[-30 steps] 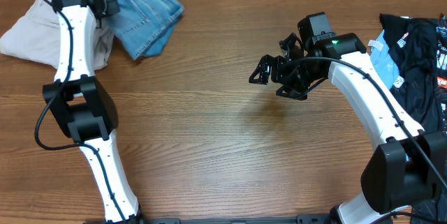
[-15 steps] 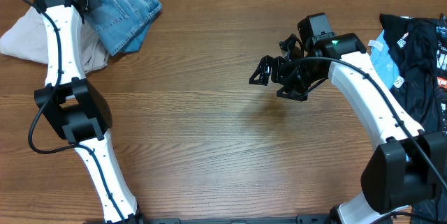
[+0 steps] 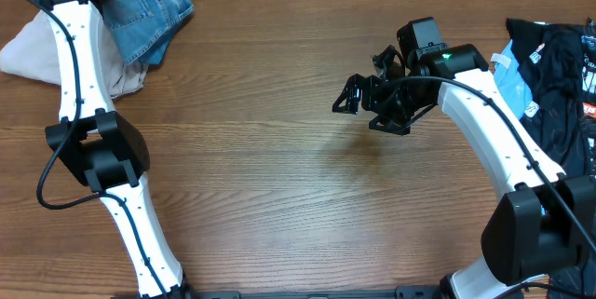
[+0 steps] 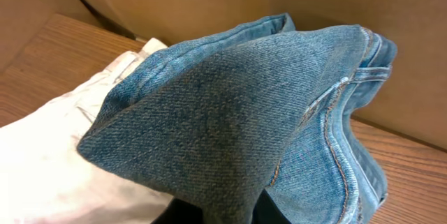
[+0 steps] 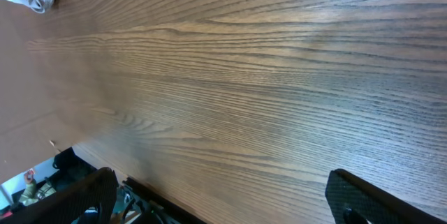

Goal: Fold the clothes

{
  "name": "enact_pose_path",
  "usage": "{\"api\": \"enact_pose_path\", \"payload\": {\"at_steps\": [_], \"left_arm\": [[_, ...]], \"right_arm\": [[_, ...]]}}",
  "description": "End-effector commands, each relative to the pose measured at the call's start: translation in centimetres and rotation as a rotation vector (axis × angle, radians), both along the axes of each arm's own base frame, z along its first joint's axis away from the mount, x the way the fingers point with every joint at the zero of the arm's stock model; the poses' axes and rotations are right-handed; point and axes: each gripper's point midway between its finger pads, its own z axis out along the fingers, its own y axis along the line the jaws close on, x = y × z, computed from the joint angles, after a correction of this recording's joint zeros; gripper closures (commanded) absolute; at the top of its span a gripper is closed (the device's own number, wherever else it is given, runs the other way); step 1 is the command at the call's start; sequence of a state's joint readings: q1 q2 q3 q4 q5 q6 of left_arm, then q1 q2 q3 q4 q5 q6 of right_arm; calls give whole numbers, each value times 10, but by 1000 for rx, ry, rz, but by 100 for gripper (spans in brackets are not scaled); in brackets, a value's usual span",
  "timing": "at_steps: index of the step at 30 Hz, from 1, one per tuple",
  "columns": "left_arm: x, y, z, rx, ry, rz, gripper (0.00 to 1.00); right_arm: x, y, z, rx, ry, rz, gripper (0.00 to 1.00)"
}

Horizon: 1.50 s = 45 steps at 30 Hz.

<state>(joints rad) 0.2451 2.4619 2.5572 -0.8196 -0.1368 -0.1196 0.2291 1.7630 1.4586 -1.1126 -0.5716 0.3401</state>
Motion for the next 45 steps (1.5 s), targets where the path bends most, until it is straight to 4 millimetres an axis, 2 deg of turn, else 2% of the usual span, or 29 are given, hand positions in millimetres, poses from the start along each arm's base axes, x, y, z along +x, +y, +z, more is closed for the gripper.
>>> {"api": "enact_pose_path", "payload": {"at_steps": [1, 11, 18, 30, 38, 45], "left_arm": [[-5, 30, 33, 61, -67, 81, 86], [-37, 93, 24, 38, -30, 209, 87], [-59, 124, 12, 12, 8, 279, 87], [-66, 140, -27, -33, 64, 334, 78], [-71, 162, -25, -16, 36, 368, 73], [-86, 185, -29, -10, 49, 402, 71]], "right_arm": [[1, 0, 2, -2, -5, -4, 0], [2, -2, 0, -18, -9, -9, 0], [2, -2, 0, -18, -8, -9, 0], [-2, -3, 0, -23, 12, -11, 0], [-3, -4, -1, -24, 20, -12, 0], [-5, -4, -1, -26, 27, -11, 0]]}}
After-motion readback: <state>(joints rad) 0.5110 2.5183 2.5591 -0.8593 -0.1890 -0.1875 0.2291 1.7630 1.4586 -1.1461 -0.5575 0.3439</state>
